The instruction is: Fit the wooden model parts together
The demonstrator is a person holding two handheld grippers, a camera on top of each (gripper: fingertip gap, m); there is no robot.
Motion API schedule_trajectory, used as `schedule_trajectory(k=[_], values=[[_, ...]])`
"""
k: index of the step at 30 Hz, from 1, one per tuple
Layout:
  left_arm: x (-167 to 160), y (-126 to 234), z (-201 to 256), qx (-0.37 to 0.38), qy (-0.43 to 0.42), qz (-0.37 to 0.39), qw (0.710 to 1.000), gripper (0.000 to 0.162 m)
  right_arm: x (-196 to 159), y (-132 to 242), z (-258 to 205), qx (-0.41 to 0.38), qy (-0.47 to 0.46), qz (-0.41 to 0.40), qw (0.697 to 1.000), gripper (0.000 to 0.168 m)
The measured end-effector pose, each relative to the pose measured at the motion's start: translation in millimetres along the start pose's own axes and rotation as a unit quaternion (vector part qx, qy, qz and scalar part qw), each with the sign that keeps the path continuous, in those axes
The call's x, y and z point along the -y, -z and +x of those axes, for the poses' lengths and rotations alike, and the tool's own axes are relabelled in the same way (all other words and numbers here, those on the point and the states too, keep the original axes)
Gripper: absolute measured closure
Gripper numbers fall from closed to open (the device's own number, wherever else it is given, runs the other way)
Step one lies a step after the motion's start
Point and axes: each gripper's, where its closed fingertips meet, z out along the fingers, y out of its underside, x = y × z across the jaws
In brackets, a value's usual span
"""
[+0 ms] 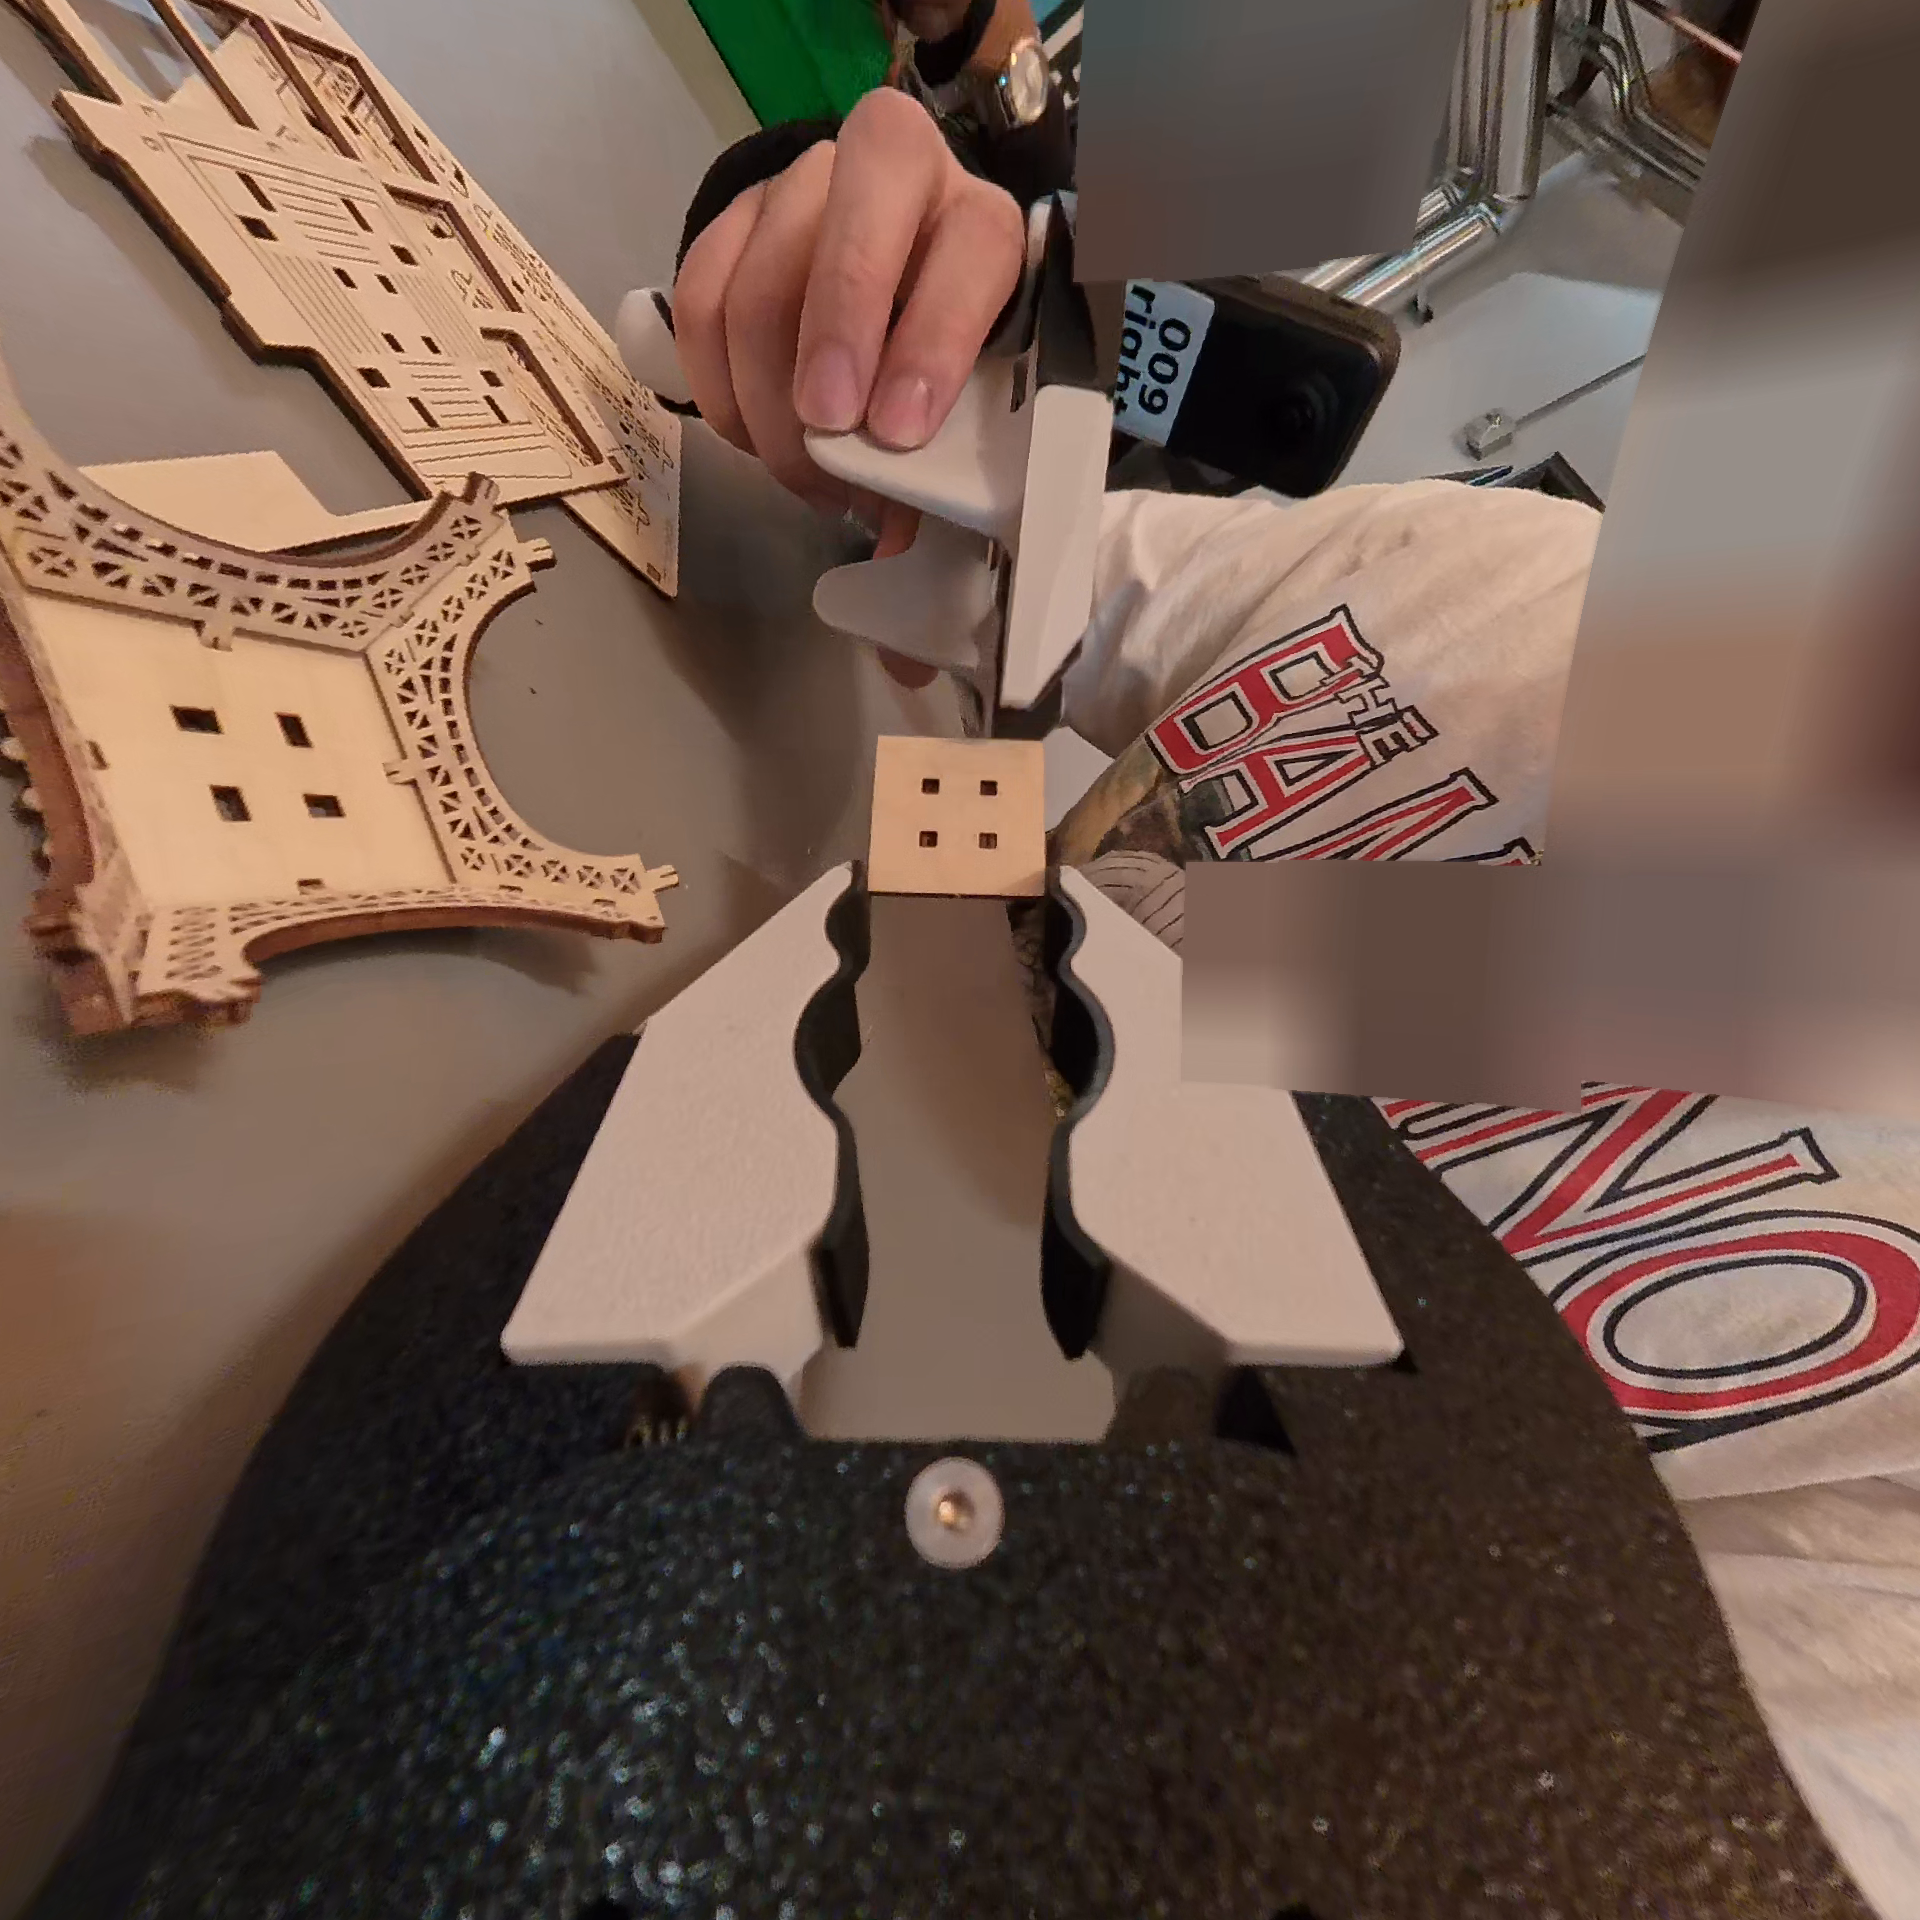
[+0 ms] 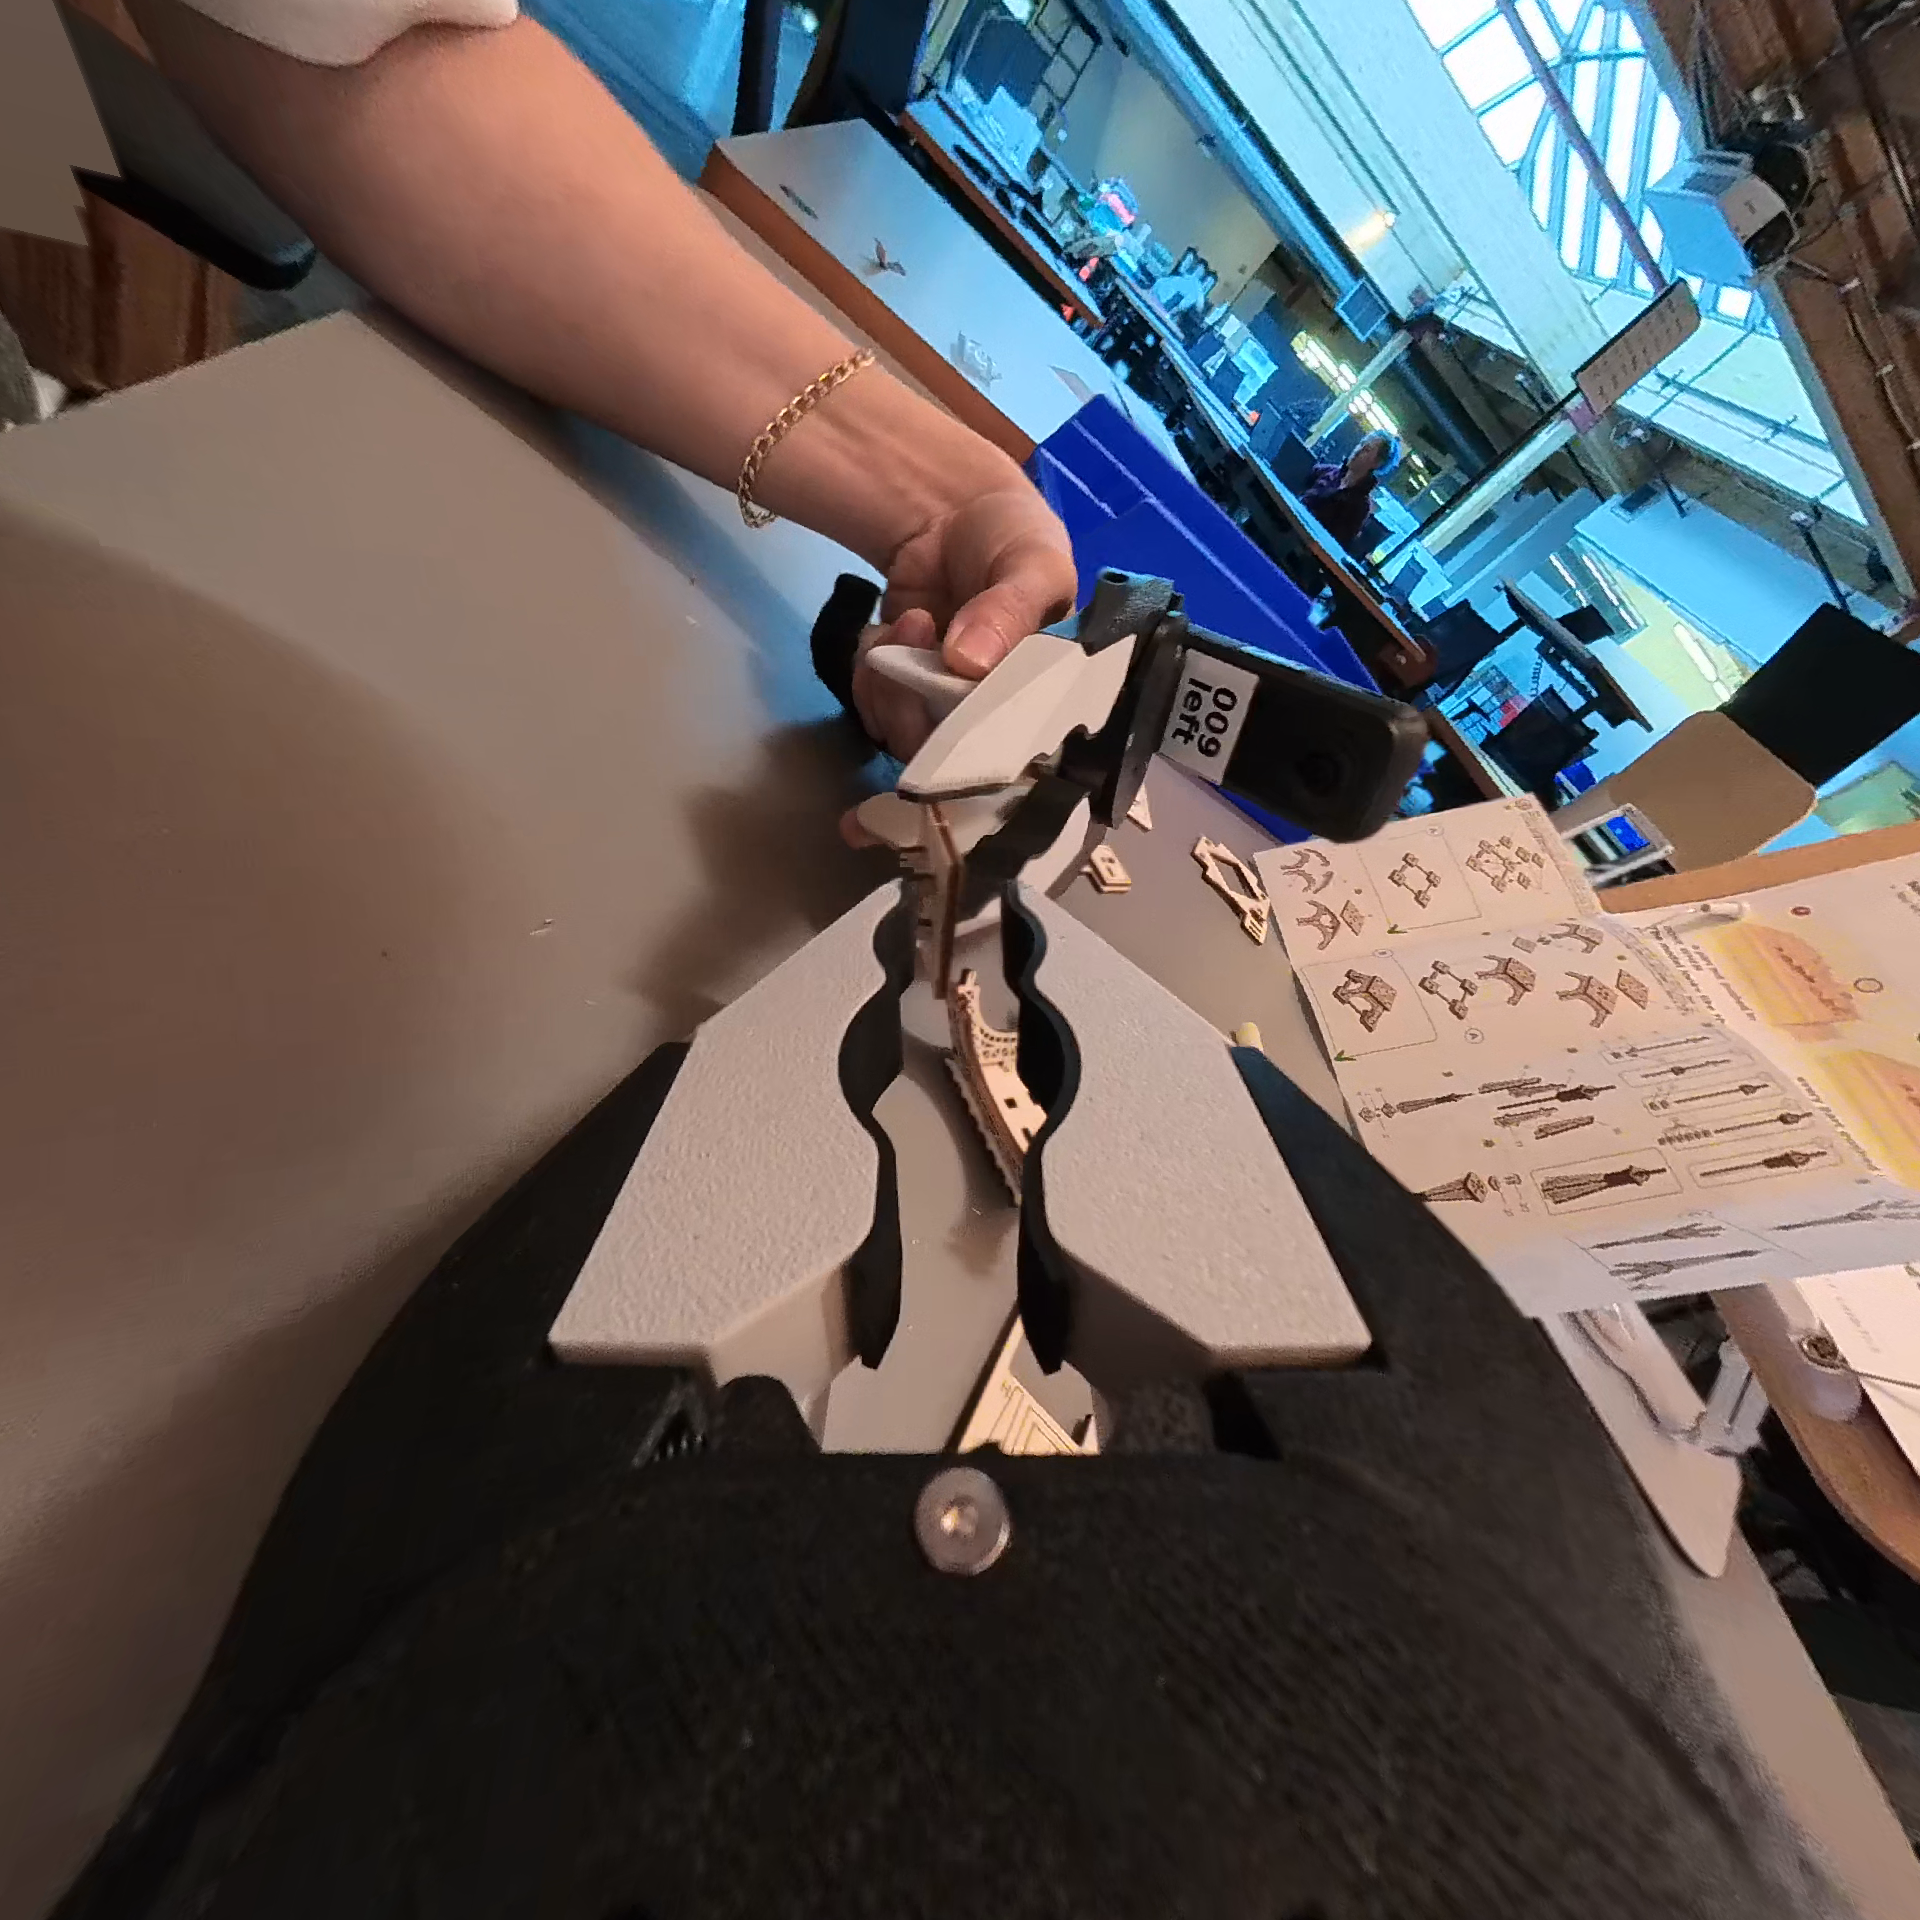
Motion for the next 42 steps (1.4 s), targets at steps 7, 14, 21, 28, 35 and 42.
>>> schedule_trajectory(k=[7,14,21,28,35,42], values=[[-1.5,-2.9,0.7,-0.001,-0.002,-0.006,1.000,0.132,1.1,-1.5,-0.9,0.000,0.003,0.001,1.000,0.157],[1.7,-2.4,1.0,0.002,-0.005,0.001,1.000,0.132,1.0,-0.4,1.7,-0.004,0.005,0.002,1.000,0.157],[3.7,-1.7,0.7,0.006,-0.009,0.006,1.000,0.132,0.0,-0.5,3.6,-0.011,0.003,0.005,1.000,0.157],[28.7,15.2,-11.4,0.144,-0.142,0.043,0.978,0.131,-17.8,7.0,37.7,-0.061,-0.131,-0.015,0.989,0.133],[78.1,50.7,-8.0,0.408,-0.384,0.096,0.823,0.132,-25.7,12.9,70.7,-0.086,-0.466,0.069,0.878,0.130],[86.2,44.0,-2.6,0.572,-0.484,0.093,0.656,0.131,-21.2,14.3,80.2,-0.151,-0.479,0.121,0.856,0.143]])
